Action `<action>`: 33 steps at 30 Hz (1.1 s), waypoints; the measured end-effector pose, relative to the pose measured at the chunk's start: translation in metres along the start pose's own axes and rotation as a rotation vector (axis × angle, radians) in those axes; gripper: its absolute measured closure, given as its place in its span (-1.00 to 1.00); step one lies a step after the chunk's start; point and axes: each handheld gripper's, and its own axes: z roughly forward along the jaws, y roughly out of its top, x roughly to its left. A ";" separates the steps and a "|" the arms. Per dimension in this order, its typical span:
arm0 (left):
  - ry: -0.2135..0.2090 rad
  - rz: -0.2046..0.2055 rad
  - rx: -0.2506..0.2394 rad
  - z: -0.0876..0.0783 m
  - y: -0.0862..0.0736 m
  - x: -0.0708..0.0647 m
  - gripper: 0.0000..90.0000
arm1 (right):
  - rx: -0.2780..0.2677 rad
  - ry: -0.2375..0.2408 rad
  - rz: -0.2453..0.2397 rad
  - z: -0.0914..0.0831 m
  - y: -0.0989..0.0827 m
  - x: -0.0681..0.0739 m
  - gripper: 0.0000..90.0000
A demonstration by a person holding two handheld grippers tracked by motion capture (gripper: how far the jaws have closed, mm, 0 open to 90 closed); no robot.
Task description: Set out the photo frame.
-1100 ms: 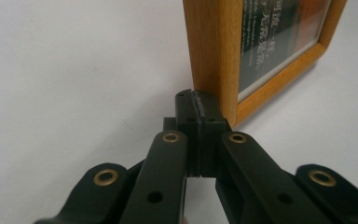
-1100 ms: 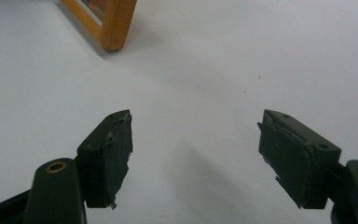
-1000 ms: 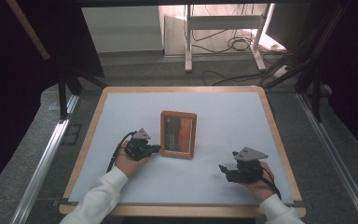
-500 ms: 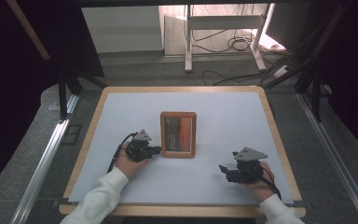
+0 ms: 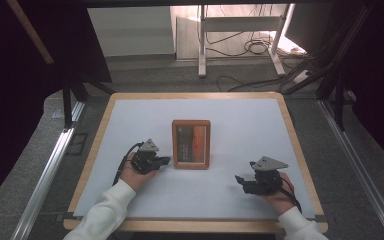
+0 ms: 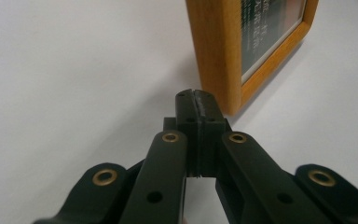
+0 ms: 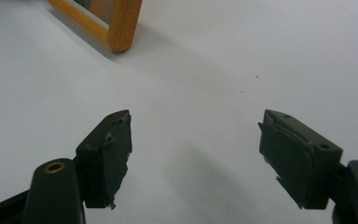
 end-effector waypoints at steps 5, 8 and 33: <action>0.005 -0.022 -0.009 -0.009 -0.008 0.001 1.00 | -0.002 0.009 -0.002 0.002 0.001 -0.001 -0.43; 0.008 -0.031 -0.025 -0.016 -0.009 0.002 0.99 | 0.004 0.009 -0.010 0.003 0.001 -0.002 -0.44; 0.049 -0.150 -0.078 -0.055 -0.041 0.002 -0.06 | 0.024 -0.036 0.045 -0.004 -0.010 -0.017 -0.48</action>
